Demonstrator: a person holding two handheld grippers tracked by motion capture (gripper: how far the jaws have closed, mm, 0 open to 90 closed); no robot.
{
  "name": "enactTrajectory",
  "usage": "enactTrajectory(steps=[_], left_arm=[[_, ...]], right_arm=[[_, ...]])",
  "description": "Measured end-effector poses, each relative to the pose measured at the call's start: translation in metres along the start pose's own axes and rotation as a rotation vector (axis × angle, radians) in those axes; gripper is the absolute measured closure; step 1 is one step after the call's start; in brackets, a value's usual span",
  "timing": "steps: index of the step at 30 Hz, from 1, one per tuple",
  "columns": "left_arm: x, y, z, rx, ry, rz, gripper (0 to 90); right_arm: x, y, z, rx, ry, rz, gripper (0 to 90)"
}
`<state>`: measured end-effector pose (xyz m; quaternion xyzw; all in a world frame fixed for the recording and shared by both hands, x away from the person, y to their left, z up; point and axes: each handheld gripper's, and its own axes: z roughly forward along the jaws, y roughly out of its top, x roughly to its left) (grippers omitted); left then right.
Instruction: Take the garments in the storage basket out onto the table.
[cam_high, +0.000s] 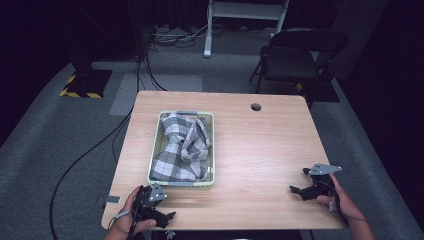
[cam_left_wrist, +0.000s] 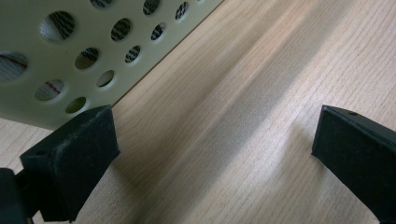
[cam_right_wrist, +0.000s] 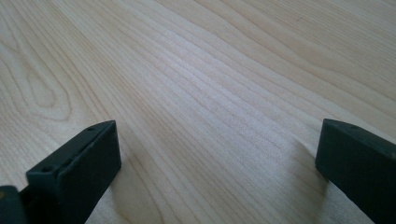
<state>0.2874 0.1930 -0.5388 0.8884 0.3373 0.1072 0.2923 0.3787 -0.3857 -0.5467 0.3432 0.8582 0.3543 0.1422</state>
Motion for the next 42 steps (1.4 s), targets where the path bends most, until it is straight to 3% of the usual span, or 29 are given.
enactTrajectory(steps=[12, 15, 22, 28, 42], left_arm=[[-0.002, -0.001, -0.002, 0.000, 0.037, -0.011, 0.2], [-0.001, 0.000, -0.001, 0.003, 0.029, -0.013, 0.3], [-0.008, 0.004, -0.004, 0.036, 0.061, 0.033, 0.4], [-0.013, 0.008, -0.006, 0.063, 0.096, 0.041, 3.7], [-0.025, 0.018, -0.018, 0.069, 0.069, 0.053, 3.8]], right_arm=[[0.000, 0.000, 0.000, 0.000, -0.004, 0.003, 0.0], [0.000, 0.000, 0.000, 0.000, -0.004, 0.003, 0.0], [0.000, 0.000, 0.000, 0.000, -0.002, 0.001, 0.0], [0.000, 0.000, 0.000, 0.000, -0.003, 0.002, 0.0], [0.000, 0.000, 0.000, 0.000, -0.002, 0.002, 0.0]])
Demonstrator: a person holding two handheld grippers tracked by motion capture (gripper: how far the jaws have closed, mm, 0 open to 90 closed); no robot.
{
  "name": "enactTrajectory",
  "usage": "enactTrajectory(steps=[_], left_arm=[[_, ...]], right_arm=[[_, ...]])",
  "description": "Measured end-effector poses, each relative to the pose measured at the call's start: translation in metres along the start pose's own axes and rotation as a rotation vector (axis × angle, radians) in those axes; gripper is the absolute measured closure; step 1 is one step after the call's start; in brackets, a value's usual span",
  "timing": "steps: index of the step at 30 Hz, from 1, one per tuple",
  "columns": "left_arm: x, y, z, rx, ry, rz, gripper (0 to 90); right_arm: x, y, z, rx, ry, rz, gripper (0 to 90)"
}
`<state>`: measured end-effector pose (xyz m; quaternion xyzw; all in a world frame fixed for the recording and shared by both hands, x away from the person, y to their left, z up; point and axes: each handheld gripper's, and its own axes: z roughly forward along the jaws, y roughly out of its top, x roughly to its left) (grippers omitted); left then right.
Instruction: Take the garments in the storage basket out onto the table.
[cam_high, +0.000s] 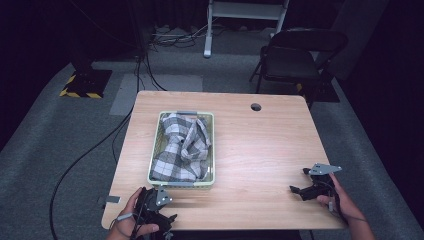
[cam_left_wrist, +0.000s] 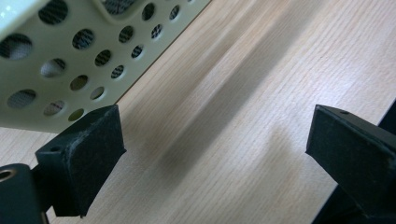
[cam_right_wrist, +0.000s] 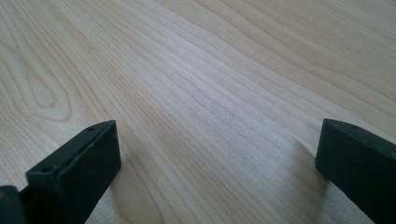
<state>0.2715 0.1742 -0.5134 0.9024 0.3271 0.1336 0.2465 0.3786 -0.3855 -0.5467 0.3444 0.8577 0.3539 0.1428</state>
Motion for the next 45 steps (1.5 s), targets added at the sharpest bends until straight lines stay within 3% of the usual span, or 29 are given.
enactTrajectory(steps=[15, 19, 45], left_arm=[[-0.009, 0.009, -0.010, 0.002, -0.018, 0.028, 4.9], [-0.013, 0.013, -0.014, -0.019, -0.033, 0.037, 5.8], [-0.025, 0.035, -0.031, -0.097, -0.025, 0.077, 5.4]], right_arm=[[0.000, 0.000, 0.000, 0.000, 0.000, 0.000, 0.1], [0.000, 0.000, 0.000, 0.000, 0.000, 0.000, 0.0], [0.000, 0.000, 0.000, 0.000, 0.000, 0.001, 0.0]])
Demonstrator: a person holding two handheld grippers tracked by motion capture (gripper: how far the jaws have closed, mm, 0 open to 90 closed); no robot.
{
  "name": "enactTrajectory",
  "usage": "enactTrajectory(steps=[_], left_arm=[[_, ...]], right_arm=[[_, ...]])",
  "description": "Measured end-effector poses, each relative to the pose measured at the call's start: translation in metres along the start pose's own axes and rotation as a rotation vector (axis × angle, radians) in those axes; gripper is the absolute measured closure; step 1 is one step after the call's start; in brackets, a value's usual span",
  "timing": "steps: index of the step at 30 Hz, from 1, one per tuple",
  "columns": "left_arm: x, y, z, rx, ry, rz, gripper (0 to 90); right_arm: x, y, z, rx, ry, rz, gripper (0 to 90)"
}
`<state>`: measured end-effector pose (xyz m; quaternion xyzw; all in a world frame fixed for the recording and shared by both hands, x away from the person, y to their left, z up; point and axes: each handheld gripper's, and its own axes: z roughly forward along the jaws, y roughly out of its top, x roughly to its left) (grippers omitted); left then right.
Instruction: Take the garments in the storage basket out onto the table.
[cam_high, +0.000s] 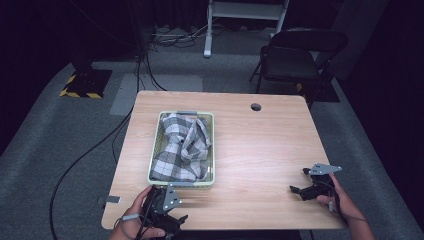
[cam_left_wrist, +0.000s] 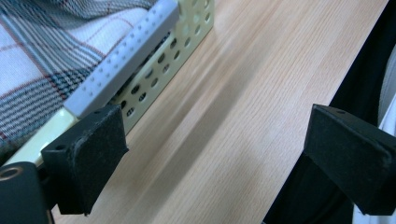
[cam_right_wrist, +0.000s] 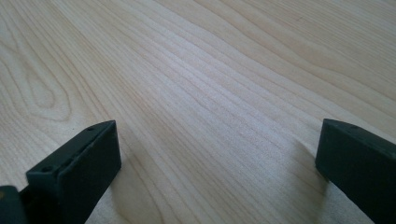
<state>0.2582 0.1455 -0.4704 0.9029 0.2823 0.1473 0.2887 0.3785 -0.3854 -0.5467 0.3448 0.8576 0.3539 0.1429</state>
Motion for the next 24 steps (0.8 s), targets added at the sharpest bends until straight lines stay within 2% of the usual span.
enactTrajectory(steps=[15, 24], left_arm=[[0.003, 0.017, -0.003, -0.023, 0.010, 0.027, 5.2], [0.013, 0.032, -0.006, -0.043, 0.033, 0.044, 5.0]], right_arm=[[0.000, 0.000, 0.000, 0.000, 0.000, 0.000, 0.0], [0.000, 0.000, 0.000, 0.000, 0.000, -0.001, 0.0]])
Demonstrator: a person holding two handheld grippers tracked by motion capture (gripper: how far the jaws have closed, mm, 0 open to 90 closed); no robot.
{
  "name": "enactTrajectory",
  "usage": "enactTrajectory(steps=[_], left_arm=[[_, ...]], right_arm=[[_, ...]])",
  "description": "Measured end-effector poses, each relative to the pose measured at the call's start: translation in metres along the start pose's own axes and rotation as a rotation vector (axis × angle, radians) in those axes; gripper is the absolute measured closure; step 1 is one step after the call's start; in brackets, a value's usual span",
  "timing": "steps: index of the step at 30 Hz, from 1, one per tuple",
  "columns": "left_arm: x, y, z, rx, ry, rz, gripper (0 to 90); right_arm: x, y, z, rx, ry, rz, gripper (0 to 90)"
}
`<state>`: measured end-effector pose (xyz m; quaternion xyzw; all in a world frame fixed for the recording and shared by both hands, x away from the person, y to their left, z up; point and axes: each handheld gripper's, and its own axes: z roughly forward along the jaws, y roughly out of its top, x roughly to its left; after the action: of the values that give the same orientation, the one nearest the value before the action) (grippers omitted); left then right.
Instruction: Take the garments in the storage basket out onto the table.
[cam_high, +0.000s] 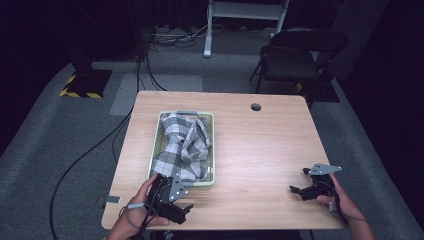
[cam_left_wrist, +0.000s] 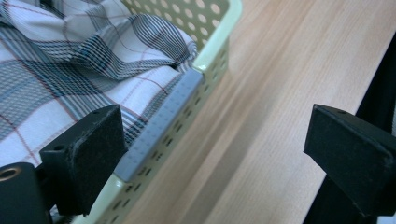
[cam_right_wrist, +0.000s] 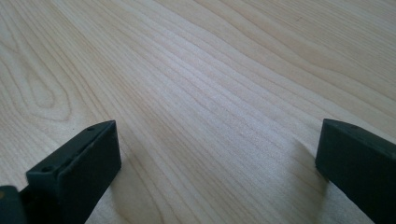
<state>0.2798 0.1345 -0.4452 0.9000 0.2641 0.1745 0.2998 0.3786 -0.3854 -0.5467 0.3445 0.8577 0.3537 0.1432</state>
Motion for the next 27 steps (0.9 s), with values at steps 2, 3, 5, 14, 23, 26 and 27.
enactTrajectory(steps=[2, 3, 5, 14, 23, 26, 27], left_arm=[[0.004, 0.003, -0.001, -0.016, -0.003, -0.004, 5.0], [0.005, 0.004, -0.001, -0.019, -0.001, -0.009, 5.0], [0.008, 0.007, -0.001, -0.015, 0.012, 0.001, 5.0], [0.020, 0.015, 0.002, -0.018, 0.033, -0.004, 4.8], [0.039, 0.020, 0.005, -0.016, 0.082, -0.047, 5.1], [0.045, 0.021, 0.008, -0.015, 0.088, -0.063, 5.1], [0.047, 0.021, 0.008, -0.015, 0.094, -0.067, 5.0]], right_arm=[[0.000, 0.000, 0.000, 0.000, 0.000, 0.000, 0.0], [0.000, 0.000, 0.000, 0.000, 0.000, 0.001, 0.0], [0.000, 0.000, 0.000, 0.000, 0.000, 0.001, 0.0], [0.000, 0.000, 0.000, 0.000, 0.000, 0.000, 0.1], [0.000, 0.000, 0.000, 0.000, 0.000, 0.000, 0.0], [0.000, 0.000, 0.000, 0.000, 0.001, -0.001, 0.0], [0.000, 0.000, 0.000, 0.000, 0.001, -0.001, 0.0]])
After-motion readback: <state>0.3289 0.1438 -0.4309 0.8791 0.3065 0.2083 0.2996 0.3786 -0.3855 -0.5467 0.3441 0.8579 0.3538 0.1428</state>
